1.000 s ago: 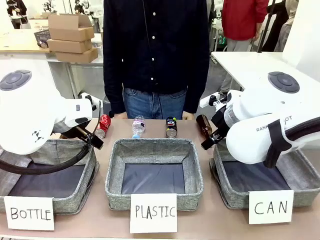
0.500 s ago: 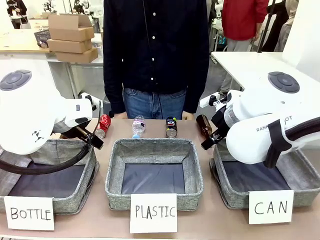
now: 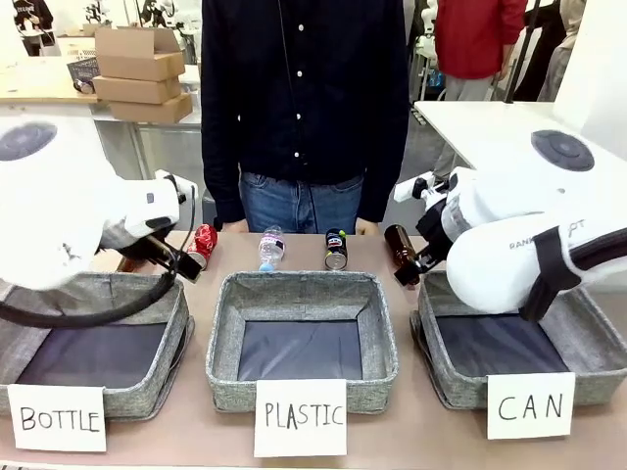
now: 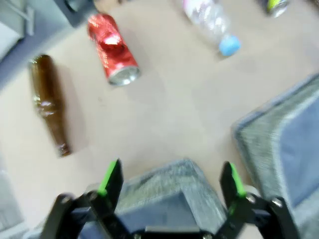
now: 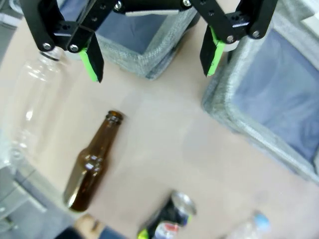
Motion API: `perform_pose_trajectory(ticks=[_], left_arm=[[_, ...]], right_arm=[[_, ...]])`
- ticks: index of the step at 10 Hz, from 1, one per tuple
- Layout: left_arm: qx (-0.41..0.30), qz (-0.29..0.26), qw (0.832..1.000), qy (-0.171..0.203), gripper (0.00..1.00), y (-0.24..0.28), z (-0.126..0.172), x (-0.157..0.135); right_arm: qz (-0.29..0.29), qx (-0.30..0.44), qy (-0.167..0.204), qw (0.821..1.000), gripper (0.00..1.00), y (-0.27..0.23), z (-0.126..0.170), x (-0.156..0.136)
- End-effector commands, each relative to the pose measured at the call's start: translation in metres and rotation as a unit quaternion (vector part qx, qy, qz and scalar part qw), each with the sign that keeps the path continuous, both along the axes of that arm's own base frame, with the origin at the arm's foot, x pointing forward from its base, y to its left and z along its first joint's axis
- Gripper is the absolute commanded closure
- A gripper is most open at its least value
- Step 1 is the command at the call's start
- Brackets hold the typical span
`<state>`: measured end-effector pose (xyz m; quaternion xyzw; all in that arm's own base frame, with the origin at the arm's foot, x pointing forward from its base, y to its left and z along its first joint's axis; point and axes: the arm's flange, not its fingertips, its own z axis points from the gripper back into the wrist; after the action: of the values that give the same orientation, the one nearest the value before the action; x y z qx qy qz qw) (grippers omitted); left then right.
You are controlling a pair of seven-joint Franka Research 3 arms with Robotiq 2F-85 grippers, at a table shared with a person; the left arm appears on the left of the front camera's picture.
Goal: Sort the can waste into the basket.
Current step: Pick up the can waste from the table and place it in the right Fabric basket.
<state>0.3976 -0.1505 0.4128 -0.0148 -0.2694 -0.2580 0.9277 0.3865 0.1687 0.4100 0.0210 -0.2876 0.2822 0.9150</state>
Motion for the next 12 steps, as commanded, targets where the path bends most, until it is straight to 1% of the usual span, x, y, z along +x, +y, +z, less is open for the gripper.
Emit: perform_pose_trajectory(ticks=[1,2,3,4,5,6,7,8,9,10,11,12], left_arm=[[-0.026,0.013,1.000,0.010,0.00,0.011,0.086,-0.063],[-0.056,-0.037,0.998,0.017,0.00,0.026,0.093,-0.092],[-0.061,-0.075,0.995,0.015,0.00,0.033,0.083,-0.105],[-0.028,-0.003,1.000,0.004,0.00,0.003,0.082,-0.047],[-0.028,-0.003,1.000,0.004,0.00,0.003,0.082,-0.047],[-0.050,-0.035,0.998,0.006,0.00,0.008,0.116,-0.078],[-0.103,-0.079,0.990,0.051,0.00,0.014,0.114,-0.077],[-0.202,-0.130,0.964,0.113,0.00,0.034,0.117,-0.075],[-0.346,-0.190,0.901,0.180,0.00,0.064,0.117,-0.070],[-0.435,-0.141,0.866,0.204,0.00,0.088,0.108,-0.063],[-0.462,-0.104,0.854,0.216,0.00,0.102,0.096,-0.062],[-0.515,-0.073,0.824,0.225,0.00,0.114,0.084,-0.062]], right_arm=[[-0.039,0.013,-0.001,0.999,0.00,0.002,0.063,-0.059],[-0.002,0.011,0.002,1.000,0.00,0.001,0.065,-0.087],[0.013,0.020,0.000,1.000,0.00,0.000,0.059,-0.102],[-0.018,0.011,-0.009,1.000,0.00,0.007,0.066,-0.040],[-0.006,0.009,-0.010,1.000,0.00,0.013,0.085,-0.060],[-0.047,0.037,0.007,0.998,0.00,0.009,0.085,-0.058],[-0.085,0.132,0.012,0.988,0.00,-0.001,0.095,-0.062],[-0.065,0.285,0.060,0.954,0.00,-0.024,0.112,-0.075],[-0.008,0.404,0.106,0.909,0.00,-0.056,0.123,-0.091],[-0.002,0.487,0.108,0.867,0.00,-0.089,0.127,-0.104],[0.012,0.540,0.098,0.836,0.00,-0.113,0.125,-0.115],[0.009,0.570,0.083,0.818,0.00,-0.130,0.121,-0.124]])
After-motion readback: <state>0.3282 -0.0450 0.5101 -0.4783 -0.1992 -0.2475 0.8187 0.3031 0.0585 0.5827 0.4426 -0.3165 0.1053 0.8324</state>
